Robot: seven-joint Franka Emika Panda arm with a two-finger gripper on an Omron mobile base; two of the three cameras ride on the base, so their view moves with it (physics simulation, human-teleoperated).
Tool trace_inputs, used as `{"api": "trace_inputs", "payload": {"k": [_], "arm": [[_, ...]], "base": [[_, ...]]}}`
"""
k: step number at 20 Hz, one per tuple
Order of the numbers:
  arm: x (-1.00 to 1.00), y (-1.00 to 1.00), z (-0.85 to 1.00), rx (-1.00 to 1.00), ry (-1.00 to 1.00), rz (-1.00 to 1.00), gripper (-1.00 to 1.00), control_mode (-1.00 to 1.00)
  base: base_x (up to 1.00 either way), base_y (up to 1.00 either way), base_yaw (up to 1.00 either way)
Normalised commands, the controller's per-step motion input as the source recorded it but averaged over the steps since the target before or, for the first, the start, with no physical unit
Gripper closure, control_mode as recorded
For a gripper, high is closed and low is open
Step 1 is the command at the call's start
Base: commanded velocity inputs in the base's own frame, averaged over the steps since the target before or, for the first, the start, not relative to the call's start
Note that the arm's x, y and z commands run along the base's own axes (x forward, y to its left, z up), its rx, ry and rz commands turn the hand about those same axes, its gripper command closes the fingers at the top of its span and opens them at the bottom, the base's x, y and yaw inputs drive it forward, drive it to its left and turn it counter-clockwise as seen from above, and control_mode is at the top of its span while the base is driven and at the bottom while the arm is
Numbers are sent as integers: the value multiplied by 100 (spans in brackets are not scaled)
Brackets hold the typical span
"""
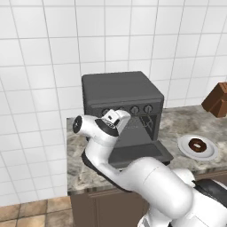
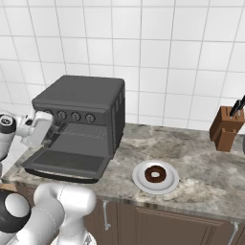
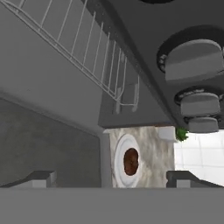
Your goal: Pick up the bagel from the plate, place it on the toaster oven rack, close the door, and set the timer.
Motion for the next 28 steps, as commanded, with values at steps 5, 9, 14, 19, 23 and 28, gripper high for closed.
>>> {"api": "trace_inputs", "payload": {"k": [5, 9, 14, 19, 23, 28], "arm": [[27, -3, -29, -1, 1, 15, -100, -100], [41, -1, -33, 0, 0, 26, -100, -100], [41, 0, -29, 0, 0, 23, -100, -100], [17, 0, -35, 0, 0, 13, -100, -100], [17, 1, -28, -3, 3, 0, -100, -100], [27, 0, -32, -8, 7, 0, -100, -100]], "base": [[0, 0, 0], [0, 0, 0], [0, 0, 0], [0, 0, 0], [0, 0, 0], [0, 0, 0]]}}
